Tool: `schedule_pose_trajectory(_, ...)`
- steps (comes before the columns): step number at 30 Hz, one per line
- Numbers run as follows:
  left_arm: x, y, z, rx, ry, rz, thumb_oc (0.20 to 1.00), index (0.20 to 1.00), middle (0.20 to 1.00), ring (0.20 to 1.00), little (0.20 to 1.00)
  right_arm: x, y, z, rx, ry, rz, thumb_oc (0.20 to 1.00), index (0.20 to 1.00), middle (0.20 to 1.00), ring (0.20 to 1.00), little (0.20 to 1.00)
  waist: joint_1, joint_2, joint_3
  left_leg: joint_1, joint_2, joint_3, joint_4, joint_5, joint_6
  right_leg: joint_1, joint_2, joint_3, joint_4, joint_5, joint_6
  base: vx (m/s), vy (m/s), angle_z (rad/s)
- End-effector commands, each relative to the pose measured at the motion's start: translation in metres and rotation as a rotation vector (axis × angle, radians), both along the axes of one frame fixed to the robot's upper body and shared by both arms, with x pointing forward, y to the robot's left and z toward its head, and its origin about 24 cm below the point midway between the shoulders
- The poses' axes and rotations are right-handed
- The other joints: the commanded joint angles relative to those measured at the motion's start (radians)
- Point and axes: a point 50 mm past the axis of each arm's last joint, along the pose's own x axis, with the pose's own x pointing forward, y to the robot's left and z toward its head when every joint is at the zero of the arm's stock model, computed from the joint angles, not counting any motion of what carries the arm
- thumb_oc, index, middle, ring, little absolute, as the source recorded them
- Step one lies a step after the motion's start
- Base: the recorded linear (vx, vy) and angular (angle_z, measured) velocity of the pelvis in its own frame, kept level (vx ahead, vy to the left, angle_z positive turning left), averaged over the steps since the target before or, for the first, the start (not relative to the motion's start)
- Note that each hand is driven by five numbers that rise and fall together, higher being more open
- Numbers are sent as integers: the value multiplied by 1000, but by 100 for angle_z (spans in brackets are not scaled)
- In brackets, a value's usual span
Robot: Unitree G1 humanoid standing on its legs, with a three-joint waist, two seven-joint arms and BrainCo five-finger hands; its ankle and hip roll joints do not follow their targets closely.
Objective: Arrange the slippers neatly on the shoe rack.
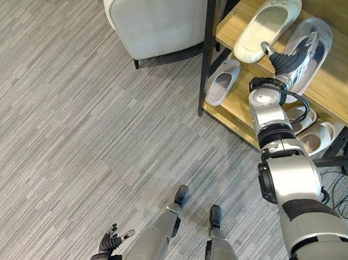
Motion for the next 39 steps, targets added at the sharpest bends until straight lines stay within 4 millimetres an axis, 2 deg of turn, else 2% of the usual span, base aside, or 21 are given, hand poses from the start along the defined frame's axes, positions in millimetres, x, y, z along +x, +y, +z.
schedule_pose_trajectory(1, -2, -11, -1, 1, -12, -22, 1000, 1000, 1000, 1000, 1000, -24, -26, 27, -123, -148, -35, 1000, 1000, 1000, 1000, 1000, 19, 40, -33, 108, 5, -99, -163, 77, -56, 114, 26, 4, 60, -70, -20, 47, -26, 6)
schedule_pose_trajectory(8, 0, -15, 0, 0, -30, -66, 1000, 1000, 1000, 1000, 1000, -33, -32, 43, -126, -238, -62, 1000, 1000, 1000, 1000, 1000, 22, 36, -34, 117, 9, -106, -172, 74, -63, 128, 25, -4, 45, -71, -22, 27, -30, 3)
schedule_pose_trajectory(14, 6, -14, 2, -10, -41, -65, 1000, 1000, 1000, 1000, 1000, -36, -47, 59, -121, -207, -186, 1000, 1000, 1000, 1000, 1000, 5, 33, -22, 121, 20, -107, -189, 77, -69, 126, 29, 4, 38, -68, -28, 7, -30, -2)
schedule_pose_trajectory(26, 6, -15, 1, -37, -45, -57, 1000, 1000, 1000, 1000, 1000, -41, -68, 55, -98, -89, -264, 1000, 1000, 1000, 1000, 1000, -22, 32, -14, 123, 38, -96, -213, 78, -75, 112, 32, 18, 31, -64, -30, 5, -14, -5)
schedule_pose_trajectory(33, 11, -16, 5, -52, -80, -55, 1000, 1000, 1000, 1000, 1000, -42, -80, 38, -91, 37, -366, 1000, 1000, 1000, 1000, 1000, -29, 35, -4, 115, 40, -87, -215, 72, -77, 102, 27, 24, 26, -60, -28, -3, -4, -3)
schedule_pose_trajectory(39, 18, -17, 7, -57, -100, -71, 1000, 1000, 1000, 1000, 1000, -38, -79, 32, -54, 77, -369, 1000, 1000, 1000, 1000, 1000, -25, 40, 1, 99, 37, -86, -220, 77, -79, 91, 20, 25, 11, -53, -24, -7, -5, -3)
